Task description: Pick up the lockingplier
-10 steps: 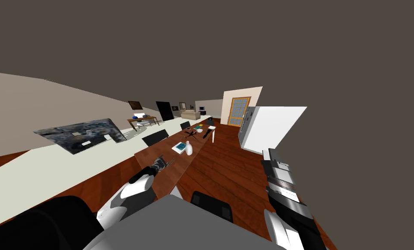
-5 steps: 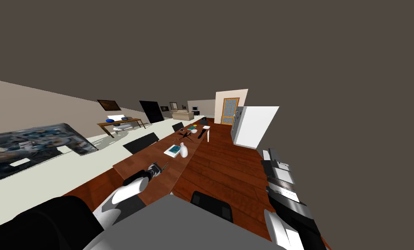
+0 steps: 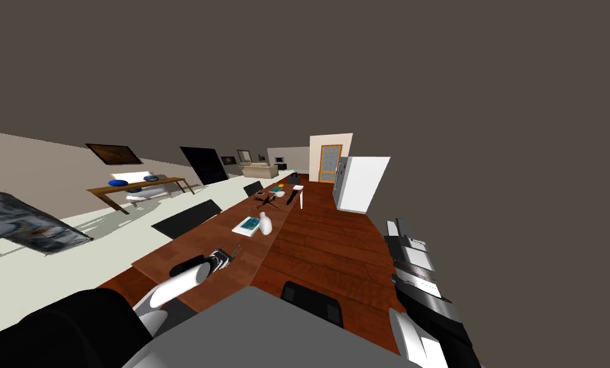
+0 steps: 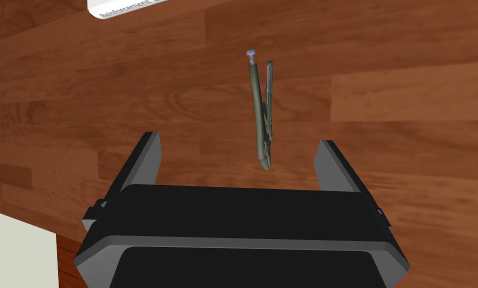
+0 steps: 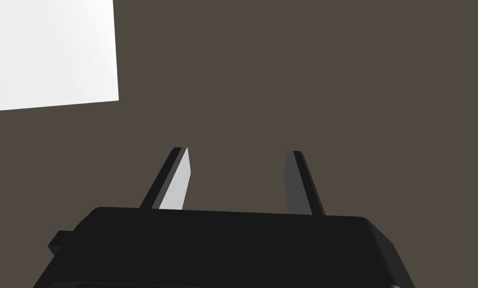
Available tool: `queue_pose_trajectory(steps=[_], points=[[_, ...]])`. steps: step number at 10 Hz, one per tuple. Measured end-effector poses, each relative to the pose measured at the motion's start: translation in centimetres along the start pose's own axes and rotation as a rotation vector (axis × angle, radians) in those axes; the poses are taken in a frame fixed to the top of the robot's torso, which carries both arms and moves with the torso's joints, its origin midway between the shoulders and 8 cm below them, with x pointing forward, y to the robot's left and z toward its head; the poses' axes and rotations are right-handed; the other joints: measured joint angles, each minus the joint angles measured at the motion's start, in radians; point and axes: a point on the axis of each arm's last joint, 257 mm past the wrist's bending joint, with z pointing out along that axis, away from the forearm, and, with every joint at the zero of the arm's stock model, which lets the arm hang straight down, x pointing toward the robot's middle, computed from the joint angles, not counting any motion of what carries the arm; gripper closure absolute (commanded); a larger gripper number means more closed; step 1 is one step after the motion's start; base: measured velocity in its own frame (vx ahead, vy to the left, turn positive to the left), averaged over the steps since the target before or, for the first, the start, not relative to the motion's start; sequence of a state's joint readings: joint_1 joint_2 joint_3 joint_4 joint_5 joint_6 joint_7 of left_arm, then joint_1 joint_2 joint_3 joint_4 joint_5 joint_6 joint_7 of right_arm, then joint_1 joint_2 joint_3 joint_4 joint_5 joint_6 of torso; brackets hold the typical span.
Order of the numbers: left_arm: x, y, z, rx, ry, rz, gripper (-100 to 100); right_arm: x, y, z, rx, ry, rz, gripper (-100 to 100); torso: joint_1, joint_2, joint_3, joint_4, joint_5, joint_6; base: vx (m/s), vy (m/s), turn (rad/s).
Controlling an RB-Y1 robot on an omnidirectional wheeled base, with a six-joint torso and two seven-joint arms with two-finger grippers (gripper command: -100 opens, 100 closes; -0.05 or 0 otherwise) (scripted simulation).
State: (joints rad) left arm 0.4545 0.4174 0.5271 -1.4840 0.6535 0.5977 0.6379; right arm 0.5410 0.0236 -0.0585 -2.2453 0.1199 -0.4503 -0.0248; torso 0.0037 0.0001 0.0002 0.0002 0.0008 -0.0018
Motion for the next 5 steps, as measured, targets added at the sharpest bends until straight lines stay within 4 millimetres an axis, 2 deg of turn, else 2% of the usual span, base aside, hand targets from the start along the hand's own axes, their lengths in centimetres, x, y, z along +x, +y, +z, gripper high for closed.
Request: queue_pose_trajectory(steps=[1, 2, 3, 4, 5], points=[[-1.3, 0.2, 0.0, -0.018, -0.029, -0.038, -100, 0.0, 0.0, 0.0, 0.0, 0.0, 0.0, 0, 0.0, 0.0, 0.0, 0.0, 0.0, 0.001, -0.024, 0.038, -0.125], [-2.1, 0.3, -0.1, -0.033, -0.048, -0.063, -100, 0.0, 0.0, 0.0, 0.0, 0.0, 0.0, 0, 0.0, 0.0, 0.0, 0.0, 0.0, 0.0, -0.03, 0.031, -0.247], [-3.3, 0.6, 0.0, -0.053, -0.076, -0.102, -100, 0.0, 0.0, 0.0, 0.0, 0.0, 0.0, 0, 0.0, 0.0, 0.0, 0.0, 0.0, 0.001, -0.053, 0.052, -0.41], [-5.2, 0.8, -0.3, -0.073, -0.109, -0.156, -100, 0.0, 0.0, 0.0, 0.0, 0.0, 0.0, 0, 0.001, 0.001, 0.001, 0.0, 0.0, 0.001, -0.04, 0.054, -0.134], [-5.9, 0.9, -0.5, -0.087, -0.128, -0.183, -100, 0.0, 0.0, 0.0, 0.0, 0.0, 0.0, 0, 0.002, 0.001, 0.0, 0.0, 0.0, 0.0, -0.021, 0.046, -0.231]])
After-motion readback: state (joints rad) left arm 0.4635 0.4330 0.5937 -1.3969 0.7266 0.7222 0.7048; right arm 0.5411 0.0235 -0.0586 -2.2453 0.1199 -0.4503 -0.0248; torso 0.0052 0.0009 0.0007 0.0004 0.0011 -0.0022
